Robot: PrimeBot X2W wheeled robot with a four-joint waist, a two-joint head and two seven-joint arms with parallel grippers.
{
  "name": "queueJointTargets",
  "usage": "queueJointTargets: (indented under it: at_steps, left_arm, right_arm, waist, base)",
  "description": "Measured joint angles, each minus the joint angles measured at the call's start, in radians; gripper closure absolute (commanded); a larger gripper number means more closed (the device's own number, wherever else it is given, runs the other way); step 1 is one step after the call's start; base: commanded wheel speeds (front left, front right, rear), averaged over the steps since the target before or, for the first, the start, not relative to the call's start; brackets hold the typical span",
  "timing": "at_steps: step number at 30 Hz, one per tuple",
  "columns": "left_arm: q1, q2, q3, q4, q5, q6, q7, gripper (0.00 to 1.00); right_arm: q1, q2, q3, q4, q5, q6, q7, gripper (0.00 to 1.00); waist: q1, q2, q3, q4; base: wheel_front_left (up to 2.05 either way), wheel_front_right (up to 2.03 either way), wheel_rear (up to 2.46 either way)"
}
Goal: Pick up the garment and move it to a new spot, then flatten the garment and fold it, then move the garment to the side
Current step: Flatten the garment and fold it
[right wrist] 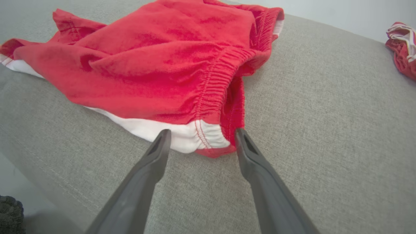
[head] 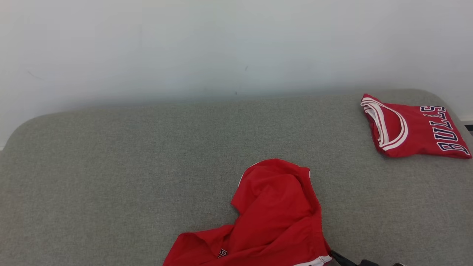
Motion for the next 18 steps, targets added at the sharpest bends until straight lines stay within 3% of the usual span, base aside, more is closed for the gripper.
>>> queueJointTargets:
  at_steps: [12,13,14,15,16,17,18]
  left_arm:
    - [-0.154,0.007,-0.205,0.128,-0.114,0.0,-0.022,0.0]
    - [-0.164,0.005,-0.215,0.136,-0.132,0.0,-0.022,0.4]
    - [-0.173,0.005,-0.229,0.146,-0.144,0.0,-0.024,0.58]
    - [-0.182,0.006,-0.244,0.159,-0.149,0.001,-0.025,0.58]
    - [-0.19,0.008,-0.256,0.167,-0.156,0.001,-0.025,0.72]
    - [-0.199,0.009,-0.262,0.177,-0.163,0.001,-0.025,0.79]
    - [-0.207,0.008,-0.263,0.182,-0.173,0.001,-0.025,1.0]
  right_arm:
    - [-0.145,-0.067,0.182,0.09,0.049,0.0,-0.002,0.0]
    - [-0.154,-0.071,0.192,0.095,0.055,0.0,-0.005,0.0]
    - [-0.161,-0.075,0.203,0.102,0.061,0.0,-0.005,0.37]
    - [-0.167,-0.078,0.212,0.109,0.068,0.0,-0.005,0.37]
    - [-0.173,-0.079,0.222,0.114,0.074,0.0,-0.005,0.76]
    - [-0.177,-0.08,0.236,0.118,0.084,0.0,-0.003,0.84]
    - [-0.18,-0.082,0.247,0.122,0.096,0.0,-0.003,1.0]
  waist:
    - [0.0,0.0,0.015,0.002]
    - [0.0,-0.0001,0.015,0.002]
    - [0.0,0.0,0.016,0.002]
    - [0.0,0.0,0.016,0.002]
    - [0.0,0.0,0.018,0.001]
    - [0.0,-0.0001,0.019,0.001]
    - [0.0,0.0,0.02,0.001]
  base:
    - [0.0,0.0,0.0]
    - [0.0,0.0,0.0]
    - [0.0,0.0,0.0]
    - [0.0,0.0,0.0]
    - [0.0,0.0,0.0]
    - [0.0,0.0,0.0]
    - [0.0,0.0,0.0]
